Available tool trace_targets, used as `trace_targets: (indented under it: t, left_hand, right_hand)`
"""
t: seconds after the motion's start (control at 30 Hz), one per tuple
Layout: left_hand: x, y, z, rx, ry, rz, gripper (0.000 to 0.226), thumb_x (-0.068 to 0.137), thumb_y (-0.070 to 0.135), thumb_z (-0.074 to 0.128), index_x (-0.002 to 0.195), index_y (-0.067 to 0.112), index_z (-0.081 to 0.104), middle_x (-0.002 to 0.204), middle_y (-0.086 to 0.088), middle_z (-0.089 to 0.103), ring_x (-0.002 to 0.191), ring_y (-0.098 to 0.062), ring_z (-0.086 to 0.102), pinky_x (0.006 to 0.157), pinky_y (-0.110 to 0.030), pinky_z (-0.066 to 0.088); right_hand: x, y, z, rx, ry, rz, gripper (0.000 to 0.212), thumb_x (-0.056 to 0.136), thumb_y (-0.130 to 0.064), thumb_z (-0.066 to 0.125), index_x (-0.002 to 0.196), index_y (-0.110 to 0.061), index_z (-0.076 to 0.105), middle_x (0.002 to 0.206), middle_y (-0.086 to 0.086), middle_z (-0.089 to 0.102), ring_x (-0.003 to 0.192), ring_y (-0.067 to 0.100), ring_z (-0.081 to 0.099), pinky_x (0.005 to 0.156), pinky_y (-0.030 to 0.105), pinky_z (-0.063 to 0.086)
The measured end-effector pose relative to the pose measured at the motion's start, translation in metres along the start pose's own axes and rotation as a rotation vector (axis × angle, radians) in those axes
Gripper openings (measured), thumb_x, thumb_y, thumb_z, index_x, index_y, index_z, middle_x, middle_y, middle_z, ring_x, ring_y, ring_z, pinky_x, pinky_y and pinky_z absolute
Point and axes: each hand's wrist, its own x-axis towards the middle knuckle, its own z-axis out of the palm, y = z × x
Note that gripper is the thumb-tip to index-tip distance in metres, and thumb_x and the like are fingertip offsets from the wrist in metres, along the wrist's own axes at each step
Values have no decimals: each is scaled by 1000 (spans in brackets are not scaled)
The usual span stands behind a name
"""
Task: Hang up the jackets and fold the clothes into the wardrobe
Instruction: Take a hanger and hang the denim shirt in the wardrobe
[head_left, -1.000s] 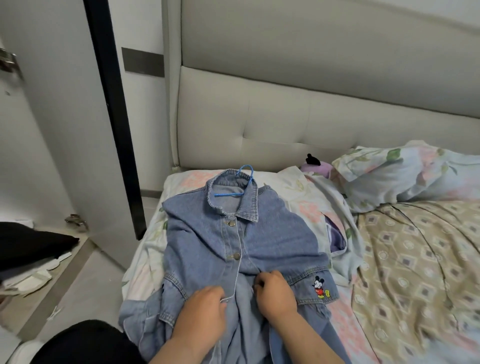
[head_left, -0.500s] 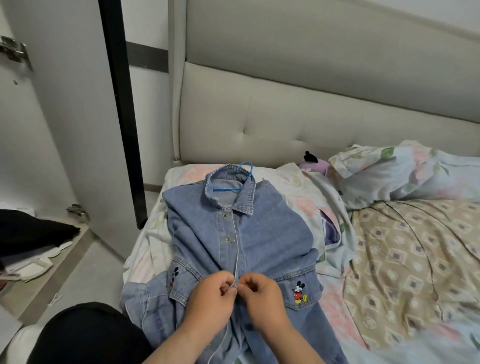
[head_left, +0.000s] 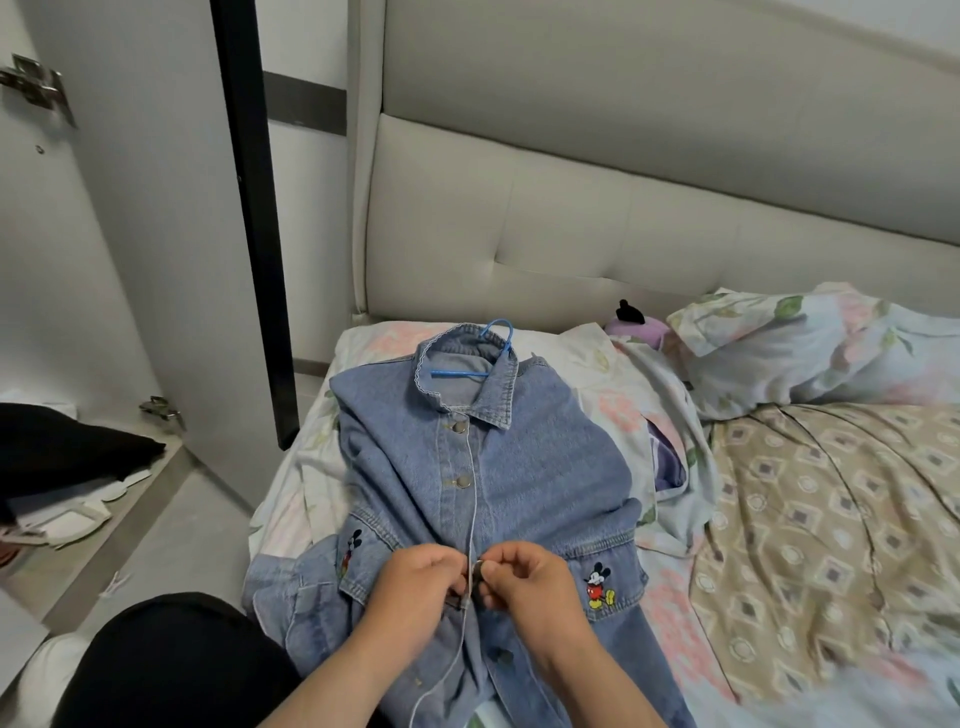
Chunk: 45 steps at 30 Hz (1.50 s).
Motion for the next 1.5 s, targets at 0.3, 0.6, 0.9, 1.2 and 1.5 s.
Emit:
trace_targets:
  t: [0.3, 0.6, 0.9, 1.2, 1.5]
  left_hand:
    - [1, 0, 6, 91, 32, -24, 20, 71, 7, 74, 60, 17, 61, 41, 9, 52, 39, -2, 41, 46, -18, 36]
    - [-1, -5, 13, 293, 121, 35, 19, 71, 27, 74, 59, 30, 59, 51, 19, 60, 48, 1, 50, 52, -22, 40]
    - [6, 4, 11, 147, 96, -43, 22, 74, 24, 63, 56, 11, 60, 44, 6, 48, 50, -17, 51, 59, -44, 57]
    - [11, 5, 6, 84, -24, -186, 13, 72, 17, 68, 65, 6, 65, 50, 3, 55, 42, -7, 60, 50, -43, 59]
    - [22, 10, 1, -281, -19, -448, 12, 81, 1, 70, 71, 8, 66, 44, 3, 54, 36, -6, 48, 42, -19, 44]
  right_hand:
    - [1, 4, 4, 41, 3, 60, 27, 88, -7, 66, 62, -9, 67, 64, 13, 59, 63, 22, 54, 64, 35, 52]
    - [12, 9, 9, -158, 147, 92, 22, 83, -3, 67, 62, -7, 66, 62, 12, 66, 62, 24, 61, 73, 51, 57]
    - [15, 10, 13, -121, 189, 71, 20, 86, 6, 59, 72, -9, 56, 52, 1, 51, 54, 17, 43, 57, 33, 42]
    - [10, 15, 11, -33, 159, -2, 20, 86, 11, 60, 83, -9, 57, 61, 1, 46, 53, 9, 38, 52, 22, 34]
    - [14, 11, 6, -268, 95, -143, 23, 85, 7, 65, 79, -14, 58, 65, -7, 51, 55, -1, 44, 58, 13, 40]
